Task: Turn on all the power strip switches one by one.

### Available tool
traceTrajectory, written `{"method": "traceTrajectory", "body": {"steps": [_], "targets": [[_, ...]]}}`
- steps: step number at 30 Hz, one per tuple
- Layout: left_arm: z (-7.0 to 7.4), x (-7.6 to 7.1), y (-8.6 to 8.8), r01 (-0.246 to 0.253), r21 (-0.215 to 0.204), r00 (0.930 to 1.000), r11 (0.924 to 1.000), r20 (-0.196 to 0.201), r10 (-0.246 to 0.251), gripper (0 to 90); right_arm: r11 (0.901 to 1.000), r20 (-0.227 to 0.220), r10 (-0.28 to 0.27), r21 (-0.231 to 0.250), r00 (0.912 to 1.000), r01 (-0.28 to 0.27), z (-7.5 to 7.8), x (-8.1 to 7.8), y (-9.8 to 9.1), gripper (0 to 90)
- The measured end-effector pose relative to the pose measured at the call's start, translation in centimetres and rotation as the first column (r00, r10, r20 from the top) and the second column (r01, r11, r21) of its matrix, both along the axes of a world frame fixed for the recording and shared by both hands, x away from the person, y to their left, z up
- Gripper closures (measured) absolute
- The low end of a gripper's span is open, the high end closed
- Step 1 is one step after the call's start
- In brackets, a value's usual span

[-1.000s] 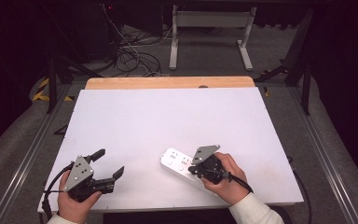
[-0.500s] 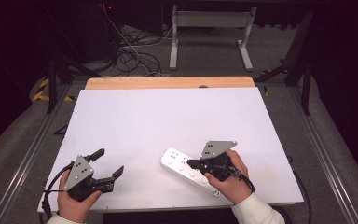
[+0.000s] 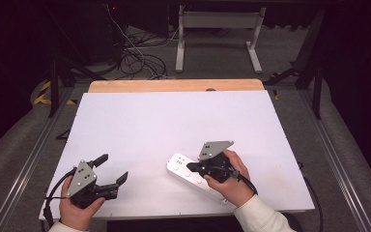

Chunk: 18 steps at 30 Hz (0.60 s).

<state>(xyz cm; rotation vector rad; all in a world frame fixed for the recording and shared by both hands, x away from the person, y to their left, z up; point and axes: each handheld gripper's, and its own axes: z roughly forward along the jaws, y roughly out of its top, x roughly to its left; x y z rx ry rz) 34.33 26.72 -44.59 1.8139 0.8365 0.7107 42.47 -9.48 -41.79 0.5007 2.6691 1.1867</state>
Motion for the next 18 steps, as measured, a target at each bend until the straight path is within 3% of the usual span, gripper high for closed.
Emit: {"method": "traceTrajectory", "body": {"steps": [7,18], "targets": [[0.0,0.0,0.0,0.001,-0.006,1.0000,1.0000,-0.004,-0.001,15.6,0.9999,-0.030,0.008,-0.015,0.9995,-0.008,-0.6,1.0,1.2,90.0],[0.0,0.0,0.0,0.000,-0.007,1.0000,1.0000,-0.005,0.000,15.6,0.9992,-0.042,-0.001,-0.039,0.9991,-0.001,-1.1,1.3,1.5,90.0]]}}
